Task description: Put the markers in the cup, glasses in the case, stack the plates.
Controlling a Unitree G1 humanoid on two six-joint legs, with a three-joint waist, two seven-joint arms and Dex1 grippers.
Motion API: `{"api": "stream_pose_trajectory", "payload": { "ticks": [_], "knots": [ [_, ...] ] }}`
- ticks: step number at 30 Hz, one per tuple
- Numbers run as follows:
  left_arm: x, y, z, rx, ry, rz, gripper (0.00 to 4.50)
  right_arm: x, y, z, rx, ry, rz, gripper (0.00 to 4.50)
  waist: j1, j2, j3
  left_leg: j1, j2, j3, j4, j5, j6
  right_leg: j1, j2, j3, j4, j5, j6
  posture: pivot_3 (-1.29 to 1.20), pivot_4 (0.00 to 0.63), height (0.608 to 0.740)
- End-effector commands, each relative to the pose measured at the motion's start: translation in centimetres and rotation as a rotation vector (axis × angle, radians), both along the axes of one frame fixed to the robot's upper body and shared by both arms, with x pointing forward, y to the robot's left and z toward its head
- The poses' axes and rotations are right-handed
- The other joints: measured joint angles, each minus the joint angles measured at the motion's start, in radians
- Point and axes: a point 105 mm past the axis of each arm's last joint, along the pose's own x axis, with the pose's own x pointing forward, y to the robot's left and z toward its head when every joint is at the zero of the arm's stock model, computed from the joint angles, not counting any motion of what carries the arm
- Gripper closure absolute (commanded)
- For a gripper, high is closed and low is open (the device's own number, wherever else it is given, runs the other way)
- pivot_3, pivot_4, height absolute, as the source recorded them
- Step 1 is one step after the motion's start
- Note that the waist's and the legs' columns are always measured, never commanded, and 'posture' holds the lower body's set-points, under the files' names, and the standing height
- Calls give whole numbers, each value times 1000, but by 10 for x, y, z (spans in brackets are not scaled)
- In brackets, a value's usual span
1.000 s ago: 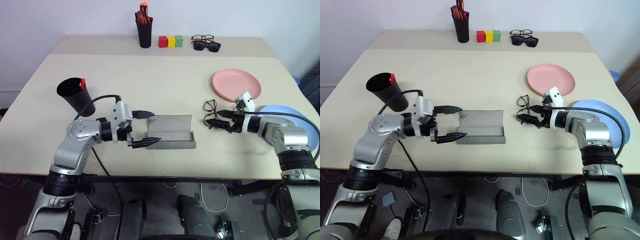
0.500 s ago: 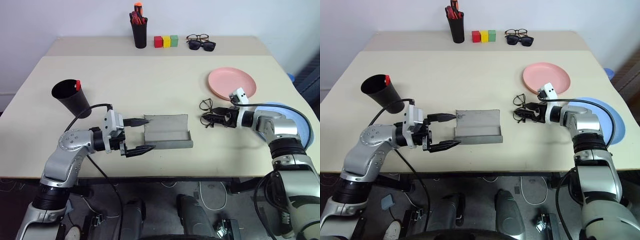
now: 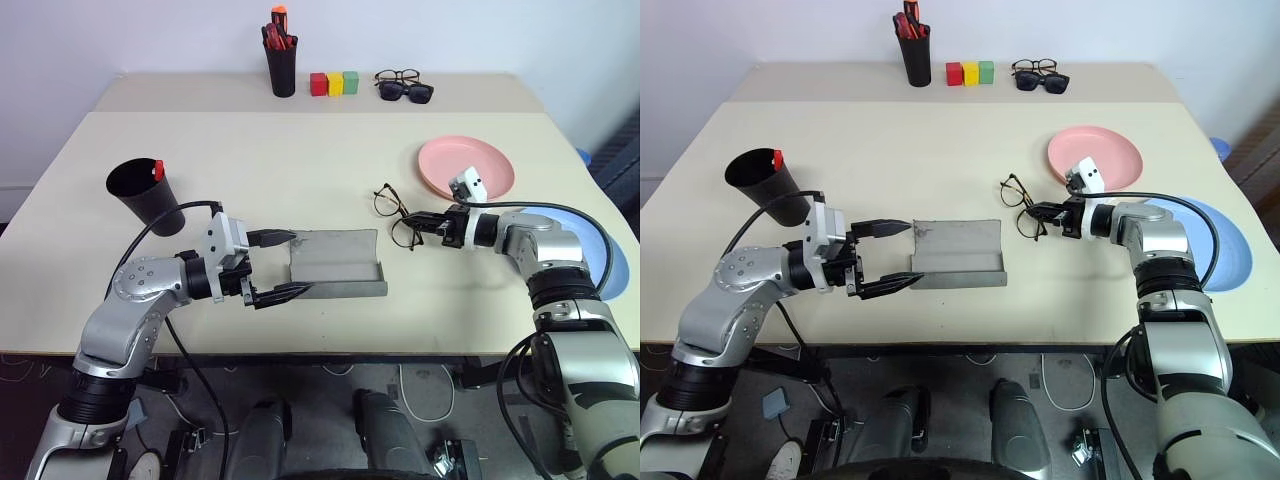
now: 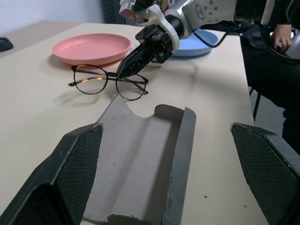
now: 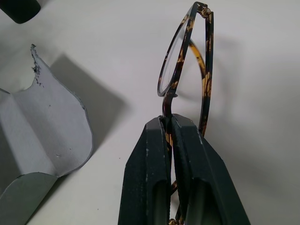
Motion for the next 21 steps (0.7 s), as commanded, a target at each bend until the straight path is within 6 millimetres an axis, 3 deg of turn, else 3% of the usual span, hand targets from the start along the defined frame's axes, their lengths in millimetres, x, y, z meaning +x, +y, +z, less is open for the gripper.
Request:
{"api": "stream_pose_trajectory", "payload": {
  "ticks": [1, 6, 12, 17, 21],
  "knots": [
    [-1, 2, 5, -12, -33, 0, 0, 3, -4, 11, -14, -60, -13, 4450, 0, 0, 0, 0, 0, 0, 0, 0, 0, 0, 0, 0, 0, 0, 0, 0, 150, 740],
    [0, 4, 1, -14, -32, 7, 0, -1, 2, 37, 21, -150, 33, 4450, 0, 0, 0, 0, 0, 0, 0, 0, 0, 0, 0, 0, 0, 0, 0, 0, 150, 740],
    [3, 6, -2, -28, -23, 7, 0, -36, 46, 81, 81, -237, 268, 4450, 0, 1, 0, 0, 0, 0, -1, 0, 0, -1, 0, 0, 0, 0, 0, 0, 150, 740],
    [2, 11, -4, -20, -14, 3, 0, -67, 77, 86, 92, -209, 416, 4450, 2, 0, 0, -1, 0, -1, -1, 0, 0, -1, 0, 0, 0, -1, -2, 0, 150, 740],
    [0, 19, -6, 3, -8, 9, 0, -83, 94, 71, 71, -169, 480, 4450, 2, 0, 0, -1, 0, -1, -1, 0, 0, -1, 0, 0, 0, -2, -3, 0, 150, 740]
  ]
}}
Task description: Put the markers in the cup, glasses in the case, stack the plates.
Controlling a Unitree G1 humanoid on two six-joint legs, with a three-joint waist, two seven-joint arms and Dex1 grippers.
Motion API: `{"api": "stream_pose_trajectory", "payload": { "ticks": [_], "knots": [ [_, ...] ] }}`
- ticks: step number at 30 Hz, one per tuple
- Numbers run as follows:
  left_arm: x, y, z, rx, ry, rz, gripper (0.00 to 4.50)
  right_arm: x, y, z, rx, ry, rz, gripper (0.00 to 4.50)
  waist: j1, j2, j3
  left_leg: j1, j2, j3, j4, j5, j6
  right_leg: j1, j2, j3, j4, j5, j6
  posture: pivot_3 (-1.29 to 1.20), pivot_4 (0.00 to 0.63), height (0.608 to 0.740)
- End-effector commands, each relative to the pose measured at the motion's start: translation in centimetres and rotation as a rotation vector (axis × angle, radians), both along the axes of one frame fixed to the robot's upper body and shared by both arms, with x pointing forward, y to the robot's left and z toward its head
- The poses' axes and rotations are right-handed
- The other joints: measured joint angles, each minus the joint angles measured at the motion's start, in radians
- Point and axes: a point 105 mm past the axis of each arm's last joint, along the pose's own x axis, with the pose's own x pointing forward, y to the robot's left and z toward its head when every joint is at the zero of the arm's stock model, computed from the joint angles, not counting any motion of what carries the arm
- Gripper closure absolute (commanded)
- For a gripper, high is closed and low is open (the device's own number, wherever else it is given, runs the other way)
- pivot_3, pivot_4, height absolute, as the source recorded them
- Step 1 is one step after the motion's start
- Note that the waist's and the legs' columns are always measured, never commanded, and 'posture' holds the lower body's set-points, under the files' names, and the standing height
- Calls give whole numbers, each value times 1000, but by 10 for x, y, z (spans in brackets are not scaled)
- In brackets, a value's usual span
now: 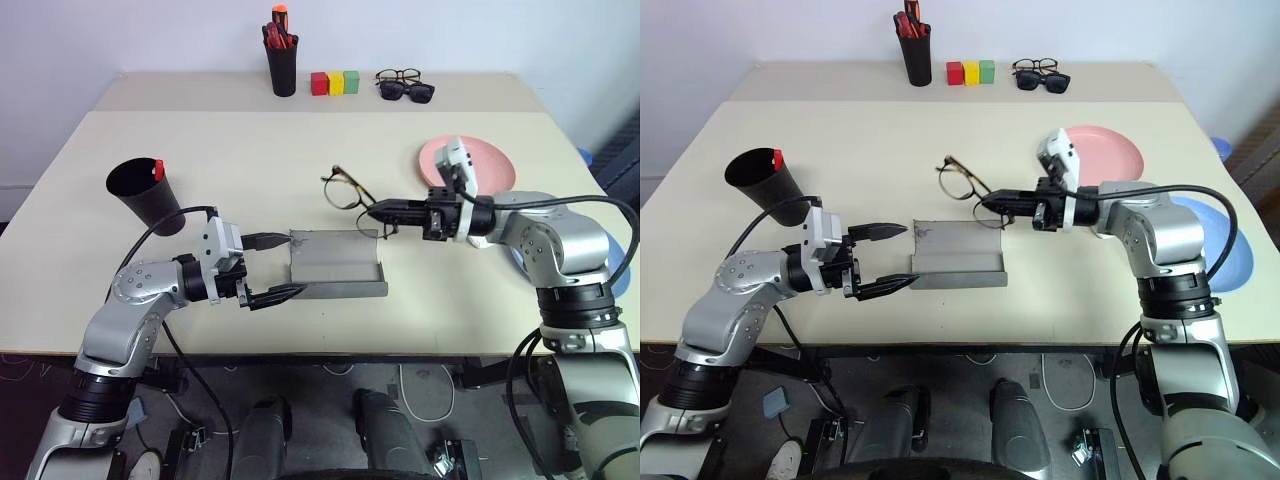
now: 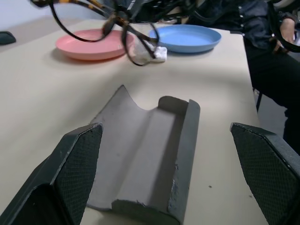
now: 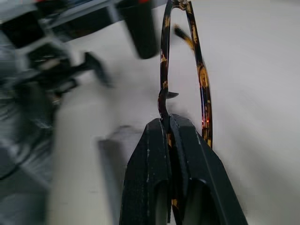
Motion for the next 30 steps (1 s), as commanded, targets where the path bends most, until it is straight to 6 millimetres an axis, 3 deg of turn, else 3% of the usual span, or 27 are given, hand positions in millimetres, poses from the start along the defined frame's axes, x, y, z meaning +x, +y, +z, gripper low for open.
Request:
{"api": "stream_pose_trajectory", "payload": {
  "ticks": [1, 7, 16, 19, 26, 30],
  "knots": [
    [-2, 9, 6, 0, -29, 8, 0, -15, 14, -2, -1, -5, 60, 4450, 0, 0, 0, 0, 0, 0, 0, 0, 0, 0, 0, 0, 0, 0, 0, 0, 150, 740],
    [-7, 19, 5, 20, -27, 27, 0, -17, 26, -29, -14, 15, 58, 4450, -1, 0, 0, 0, 0, 0, 0, 0, 0, 0, 0, 0, 0, 0, 0, 0, 150, 740],
    [-13, 24, 4, 26, -31, 59, 0, -12, 30, -46, -71, -11, 66, 4450, 0, 0, 0, 0, 1, 0, 0, 0, 0, -1, 0, 0, 0, 0, 0, 0, 150, 740],
    [-11, 24, 7, 19, -32, 68, 0, -11, 27, -51, -104, -9, 76, 3503, 0, 0, 0, 0, 1, 0, 0, 0, 0, -1, 0, 0, 0, 0, 0, 0, 150, 740],
    [-7, 27, 10, 0, -35, 89, 0, -8, 12, -56, -146, -18, 42, 50, -1, 0, 0, 0, 1, 0, 0, 0, 0, -1, 0, 0, 0, 0, -1, 0, 150, 740],
    [8, 25, 18, -30, -57, 118, 0, -17, -6, -43, -119, -58, -3, 50, 8, -1, 0, -1, 0, 0, 0, 0, 0, -1, 0, 0, 0, 0, -1, 0, 150, 740]
  ]
}}
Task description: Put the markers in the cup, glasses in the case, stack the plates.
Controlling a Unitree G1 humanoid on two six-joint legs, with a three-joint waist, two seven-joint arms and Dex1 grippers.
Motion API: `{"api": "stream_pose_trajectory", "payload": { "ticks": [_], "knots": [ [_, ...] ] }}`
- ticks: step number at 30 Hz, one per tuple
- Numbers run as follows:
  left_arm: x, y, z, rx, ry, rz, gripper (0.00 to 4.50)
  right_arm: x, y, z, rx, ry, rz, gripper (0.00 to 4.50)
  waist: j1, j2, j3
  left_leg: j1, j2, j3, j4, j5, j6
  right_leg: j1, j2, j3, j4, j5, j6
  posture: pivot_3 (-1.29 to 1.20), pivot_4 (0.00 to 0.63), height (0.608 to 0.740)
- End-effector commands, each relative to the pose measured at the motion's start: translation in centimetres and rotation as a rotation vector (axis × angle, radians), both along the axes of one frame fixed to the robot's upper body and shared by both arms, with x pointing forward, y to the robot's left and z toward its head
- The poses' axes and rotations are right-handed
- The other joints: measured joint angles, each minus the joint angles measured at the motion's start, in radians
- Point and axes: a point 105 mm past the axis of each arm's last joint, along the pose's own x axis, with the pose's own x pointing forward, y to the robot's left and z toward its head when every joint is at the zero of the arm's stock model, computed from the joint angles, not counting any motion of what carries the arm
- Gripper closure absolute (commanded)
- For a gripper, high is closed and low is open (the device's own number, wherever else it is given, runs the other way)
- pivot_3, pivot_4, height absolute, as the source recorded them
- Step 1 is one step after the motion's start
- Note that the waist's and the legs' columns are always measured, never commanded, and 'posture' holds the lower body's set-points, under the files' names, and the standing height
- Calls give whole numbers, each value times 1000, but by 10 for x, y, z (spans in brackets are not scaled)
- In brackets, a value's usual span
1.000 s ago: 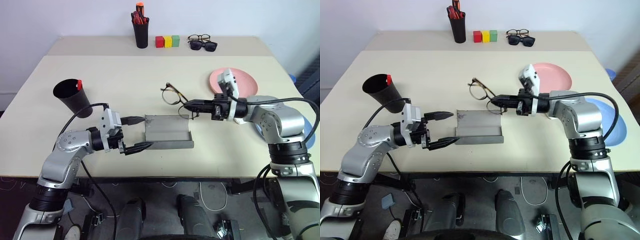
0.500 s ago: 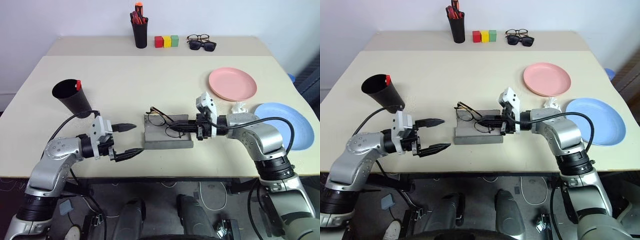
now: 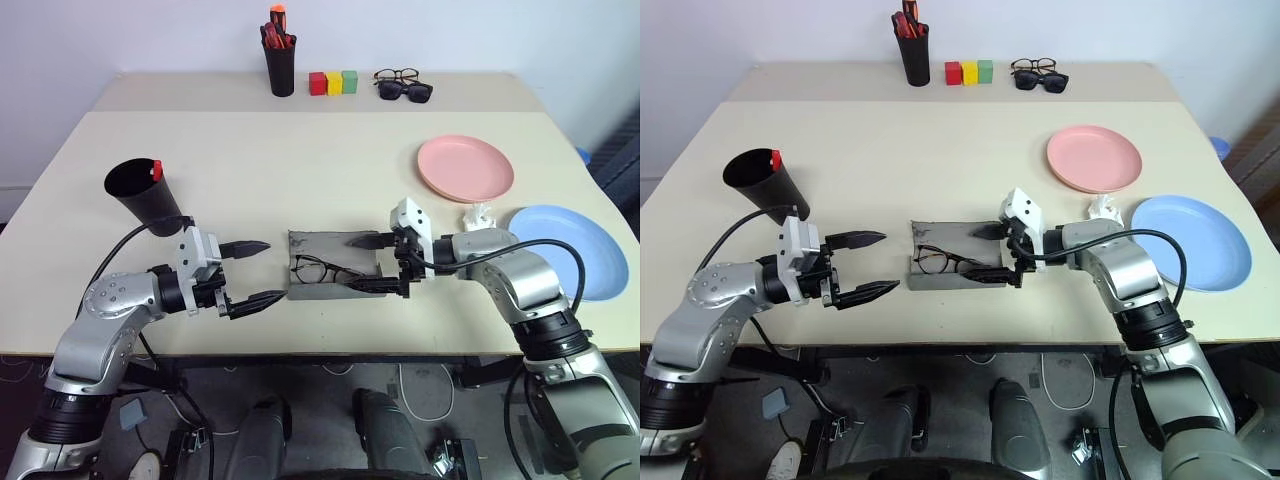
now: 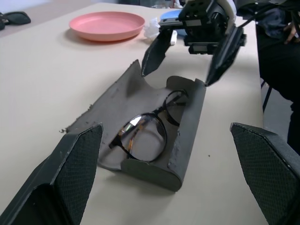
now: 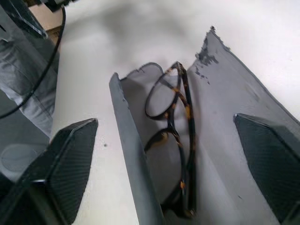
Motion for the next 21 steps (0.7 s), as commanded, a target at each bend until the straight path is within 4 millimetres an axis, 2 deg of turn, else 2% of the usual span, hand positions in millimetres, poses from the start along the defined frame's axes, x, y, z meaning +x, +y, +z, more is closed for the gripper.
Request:
{"api": "stream_pose_trajectory", "payload": {
  "ticks": [1, 3, 6, 10, 13, 18, 21],
  "knots": [
    [15, 0, 18, -23, -75, 34, 0, -14, -17, 28, 76, -93, -15, 50, 8, 0, 0, 0, 0, 0, 0, 0, 0, 0, 0, -1, 0, 0, 0, 0, 150, 740],
    [25, -4, 21, -3, -107, 33, 0, -27, -28, 36, 132, -134, -30, 50, 16, -1, 0, -1, 0, 0, 0, 0, 0, 0, 0, -1, -1, 0, 0, 0, 150, 740],
    [53, -8, 22, 19, -99, 79, 885, -56, -53, 36, 155, -179, -58, 0, 30, -1, 0, -1, 0, 0, 0, 0, 0, 0, 0, -1, -2, 0, 1, 0, 150, 740],
    [83, -23, 20, 76, -122, 53, 2893, -83, -76, 31, 176, -188, -155, 0, 27, -2, 0, -1, -1, 0, 0, 0, 0, 1, 0, -1, -2, 0, 1, 0, 150, 740],
    [104, -37, 22, 113, -137, 32, 4426, -98, -83, 24, 146, -216, -177, 0, 23, -3, 0, -1, -1, 0, 1, 0, 0, 2, 0, -1, -3, 0, 1, 0, 150, 740],
    [134, -67, 19, 240, -163, 3, 4426, -108, -99, 1, 32, -283, -216, 0, 21, -4, 0, -1, -1, 1, 1, 0, 0, 2, 0, 0, -4, 0, 1, 0, 150, 740],
    [142, -79, 17, 318, -160, -24, 4426, -112, -106, -11, -23, -293, -225, 0, 23, -5, 0, -1, -1, 1, 1, 0, 0, 2, 0, 0, -6, 0, 1, 0, 150, 740]
  ]
}}
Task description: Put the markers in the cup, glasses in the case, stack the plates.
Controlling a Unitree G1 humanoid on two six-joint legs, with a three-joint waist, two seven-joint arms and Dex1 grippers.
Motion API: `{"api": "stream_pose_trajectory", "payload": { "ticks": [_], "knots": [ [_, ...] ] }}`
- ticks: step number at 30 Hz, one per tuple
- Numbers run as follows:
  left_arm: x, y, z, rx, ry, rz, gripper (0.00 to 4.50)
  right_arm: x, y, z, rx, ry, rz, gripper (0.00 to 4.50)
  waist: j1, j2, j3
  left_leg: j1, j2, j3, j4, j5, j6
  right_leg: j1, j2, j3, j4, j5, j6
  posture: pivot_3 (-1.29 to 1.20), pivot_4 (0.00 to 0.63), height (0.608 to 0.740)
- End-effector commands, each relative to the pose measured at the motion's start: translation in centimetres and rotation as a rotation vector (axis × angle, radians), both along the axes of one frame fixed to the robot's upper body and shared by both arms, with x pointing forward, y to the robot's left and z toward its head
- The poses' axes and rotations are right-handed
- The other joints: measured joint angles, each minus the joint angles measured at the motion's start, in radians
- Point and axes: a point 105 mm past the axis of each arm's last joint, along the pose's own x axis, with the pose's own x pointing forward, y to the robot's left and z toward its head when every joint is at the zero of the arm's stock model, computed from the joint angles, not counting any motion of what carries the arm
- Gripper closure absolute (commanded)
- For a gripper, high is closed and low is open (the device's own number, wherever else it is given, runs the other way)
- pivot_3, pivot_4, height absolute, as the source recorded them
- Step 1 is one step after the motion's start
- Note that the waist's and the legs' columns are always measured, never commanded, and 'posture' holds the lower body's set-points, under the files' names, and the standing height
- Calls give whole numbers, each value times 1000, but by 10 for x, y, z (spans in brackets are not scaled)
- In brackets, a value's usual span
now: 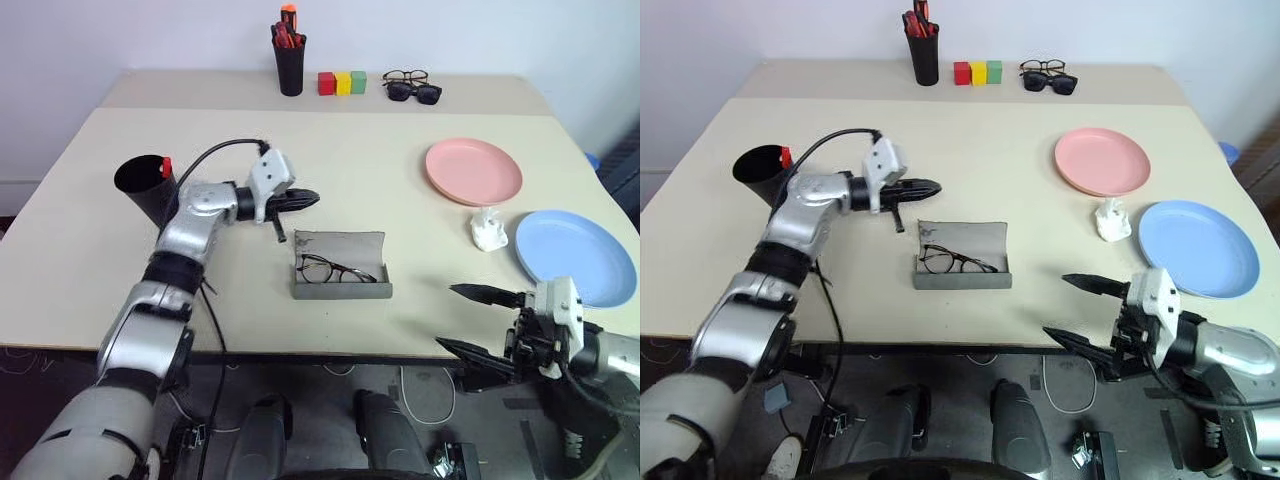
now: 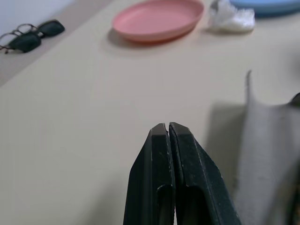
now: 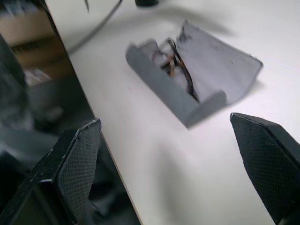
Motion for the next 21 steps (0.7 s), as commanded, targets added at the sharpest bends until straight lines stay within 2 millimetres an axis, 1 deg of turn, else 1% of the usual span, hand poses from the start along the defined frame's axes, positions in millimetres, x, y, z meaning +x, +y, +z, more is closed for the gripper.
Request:
{"api": "stream_pose_trajectory", "payload": {
  "ticks": [1, 5, 11, 16, 21],
  "knots": [
    [7, -8, 2, 106, -44, -31, 4426, -3, -7, -6, -68, -50, -9, 0, -2, 0, 0, -1, 0, 0, 0, 0, 0, 0, 0, 0, -1, 0, 0, 0, 150, 740],
    [10, -13, 1, 214, -49, -57, 4426, -4, -11, -11, -86, -56, -16, 0, -2, 0, 0, -2, 0, 0, -1, 0, 0, 0, 0, 0, -5, 1, 1, 0, 150, 740],
    [7, -10, 0, 278, 3, -111, 4426, -2, -10, -11, -82, -67, -17, 0, 4, 0, 0, -4, 0, -1, -2, 0, 0, 0, 0, -1, -7, 2, 3, 0, 150, 740],
    [-10, -11, -9, 345, 112, -247, 4426, 3, -7, -7, -58, -78, -24, 0, 4, 0, 0, -5, 0, -1, -1, 0, 0, 0, 0, -1, -8, 3, 3, 0, 150, 740],
    [-36, -14, -20, 408, 247, -460, 4426, 7, -7, -3, -51, -88, -37, 0, 4, 0, 0, -5, 0, -1, -1, 0, 0, 0, 0, -1, -8, 3, 3, 0, 150, 740]
  ]
}}
